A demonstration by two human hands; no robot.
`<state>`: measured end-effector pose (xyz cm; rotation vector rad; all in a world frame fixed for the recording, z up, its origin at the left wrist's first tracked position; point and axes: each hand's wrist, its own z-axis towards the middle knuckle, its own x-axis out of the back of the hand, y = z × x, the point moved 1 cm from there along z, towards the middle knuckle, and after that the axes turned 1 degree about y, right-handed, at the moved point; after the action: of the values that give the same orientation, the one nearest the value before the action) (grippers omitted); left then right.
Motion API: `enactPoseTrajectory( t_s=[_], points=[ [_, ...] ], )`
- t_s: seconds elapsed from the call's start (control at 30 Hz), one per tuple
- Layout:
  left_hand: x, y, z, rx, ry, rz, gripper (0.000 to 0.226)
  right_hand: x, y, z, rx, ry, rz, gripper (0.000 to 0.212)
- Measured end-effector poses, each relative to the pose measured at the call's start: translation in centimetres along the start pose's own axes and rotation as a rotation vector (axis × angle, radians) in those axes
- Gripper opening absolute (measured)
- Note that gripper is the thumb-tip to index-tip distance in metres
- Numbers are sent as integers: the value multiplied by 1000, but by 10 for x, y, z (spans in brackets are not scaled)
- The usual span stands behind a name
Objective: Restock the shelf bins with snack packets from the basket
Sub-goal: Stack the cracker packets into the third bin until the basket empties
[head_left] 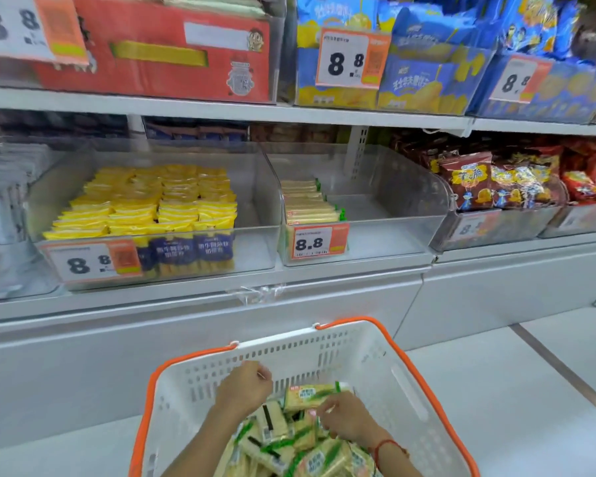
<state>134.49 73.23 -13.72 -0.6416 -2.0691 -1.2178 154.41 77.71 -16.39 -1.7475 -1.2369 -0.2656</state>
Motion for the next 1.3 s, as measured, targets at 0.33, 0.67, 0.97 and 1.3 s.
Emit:
enactPoseTrajectory(
  t_s=[0.33, 0.67, 0.97, 1.3],
  points=[
    [-86, -95, -8, 257, -284, -20, 50, -59, 38, 18, -47, -110, -242, 62],
    [-136, -70, 16, 794, -233, -725, 22, -101, 43, 27, -178, 62, -488, 89],
    [-157, -85, 15, 944, -84, -1049, 36, -83, 61, 33, -391, 198, -333, 81],
    [-98, -83, -17, 848, -257, -1169, 18, -56, 60, 4, -449, 88, 437, 57]
  ],
)
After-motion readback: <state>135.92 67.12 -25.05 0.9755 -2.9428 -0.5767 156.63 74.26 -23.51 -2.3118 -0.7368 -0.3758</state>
